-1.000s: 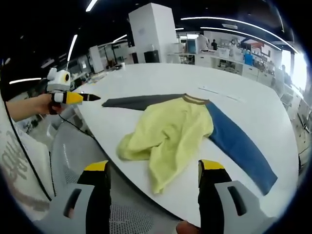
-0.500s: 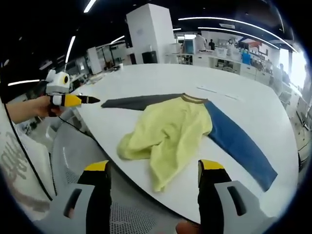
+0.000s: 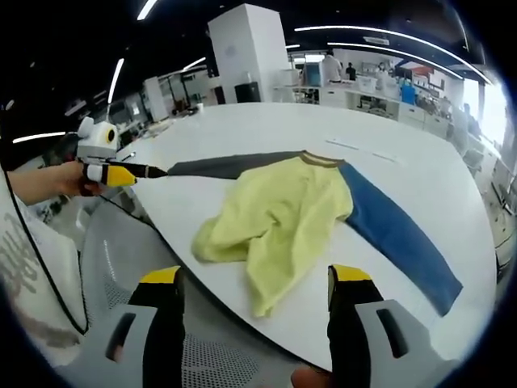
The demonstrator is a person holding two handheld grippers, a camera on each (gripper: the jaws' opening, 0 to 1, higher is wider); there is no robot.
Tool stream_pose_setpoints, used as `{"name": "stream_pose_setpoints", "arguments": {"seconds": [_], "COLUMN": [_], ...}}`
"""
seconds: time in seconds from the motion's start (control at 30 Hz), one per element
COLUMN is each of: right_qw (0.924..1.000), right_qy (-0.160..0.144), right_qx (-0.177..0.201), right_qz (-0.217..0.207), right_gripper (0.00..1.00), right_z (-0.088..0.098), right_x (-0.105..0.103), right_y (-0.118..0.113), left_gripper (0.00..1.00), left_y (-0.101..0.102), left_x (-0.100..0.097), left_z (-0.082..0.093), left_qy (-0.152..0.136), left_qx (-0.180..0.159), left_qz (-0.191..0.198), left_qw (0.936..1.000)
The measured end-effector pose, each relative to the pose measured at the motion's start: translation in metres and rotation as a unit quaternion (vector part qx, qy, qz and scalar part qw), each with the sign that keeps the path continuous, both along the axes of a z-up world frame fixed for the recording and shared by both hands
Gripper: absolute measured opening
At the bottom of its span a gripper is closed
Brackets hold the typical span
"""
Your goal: Fold the garment on the visible template until the final outline fits inside the template.
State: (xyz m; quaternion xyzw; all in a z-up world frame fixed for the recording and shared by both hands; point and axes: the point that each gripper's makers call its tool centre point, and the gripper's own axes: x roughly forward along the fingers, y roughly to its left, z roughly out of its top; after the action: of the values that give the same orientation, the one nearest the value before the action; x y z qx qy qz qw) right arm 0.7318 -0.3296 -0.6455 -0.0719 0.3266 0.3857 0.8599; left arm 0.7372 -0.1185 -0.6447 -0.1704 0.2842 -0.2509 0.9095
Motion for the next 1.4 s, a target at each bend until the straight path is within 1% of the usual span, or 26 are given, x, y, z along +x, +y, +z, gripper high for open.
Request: {"name": "stream_pose_setpoints", "arguments": {"seconds": [0.13, 0.2, 0.33, 0.4, 0.43, 0.5, 0.6, 0.7, 0.83, 0.9, 1.1, 1.23, 1.4], "right_qw": [1.0000, 1.0000, 0.9999, 0.9997, 0.9996, 0.9995, 0.9991, 0.9985, 0.9969, 0.9964, 0.9946, 0.9939, 0.9918], "right_qy": [0.003, 0.006, 0.014, 0.025, 0.028, 0.031, 0.043, 0.055, 0.076, 0.083, 0.101, 0.107, 0.124], "right_qx": [0.000, 0.000, 0.001, 0.001, -0.002, -0.004, -0.005, 0.002, 0.007, 0.001, -0.015, -0.018, -0.018], "right_qz": [0.001, 0.000, -0.002, 0.002, 0.005, 0.005, 0.003, -0.004, -0.017, -0.019, -0.019, -0.020, -0.023], "right_gripper": [0.72, 0.72, 0.72, 0.72, 0.72, 0.72, 0.72, 0.71, 0.68, 0.68, 0.67, 0.65, 0.63], "right_z": [-0.001, -0.003, -0.008, -0.015, -0.019, -0.023, -0.031, -0.038, -0.052, -0.061, -0.082, -0.090, -0.103], "right_x": [-0.002, -0.002, -0.002, -0.004, -0.004, -0.004, -0.004, -0.003, 0.001, 0.003, 0.004, 0.004, 0.002], "right_y": [0.003, 0.003, 0.005, 0.006, 0.006, 0.007, 0.006, 0.005, 0.000, -0.003, -0.011, -0.012, -0.012], "left_gripper": [0.98, 0.97, 0.96, 0.96, 0.96, 0.96, 0.95, 0.94, 0.92, 0.91, 0.91, 0.90, 0.89], "left_y": [-0.003, -0.001, -0.002, -0.004, -0.006, -0.009, -0.012, -0.014, -0.016, -0.017, -0.019, -0.018, -0.022], "left_x": [0.000, 0.000, 0.000, -0.001, -0.001, 0.001, 0.000, 0.002, 0.003, 0.002, 0.001, 0.001, -0.002], "left_z": [-0.006, -0.015, -0.027, -0.034, -0.037, -0.040, -0.050, -0.056, -0.065, -0.070, -0.080, -0.086, -0.093], "left_qy": [0.008, 0.022, 0.040, 0.055, 0.054, 0.057, 0.077, 0.079, 0.092, 0.101, 0.114, 0.122, 0.135], "left_qx": [0.003, 0.011, 0.008, 0.016, 0.027, 0.027, 0.030, 0.035, 0.038, 0.041, 0.047, 0.051, 0.052], "left_qz": [-0.004, -0.004, -0.003, -0.010, -0.021, -0.026, -0.035, -0.038, -0.044, -0.049, -0.058, -0.057, -0.064], "left_qw": [1.0000, 0.9997, 0.9991, 0.9983, 0.9979, 0.9977, 0.9960, 0.9955, 0.9940, 0.9928, 0.9907, 0.9895, 0.9874]}}
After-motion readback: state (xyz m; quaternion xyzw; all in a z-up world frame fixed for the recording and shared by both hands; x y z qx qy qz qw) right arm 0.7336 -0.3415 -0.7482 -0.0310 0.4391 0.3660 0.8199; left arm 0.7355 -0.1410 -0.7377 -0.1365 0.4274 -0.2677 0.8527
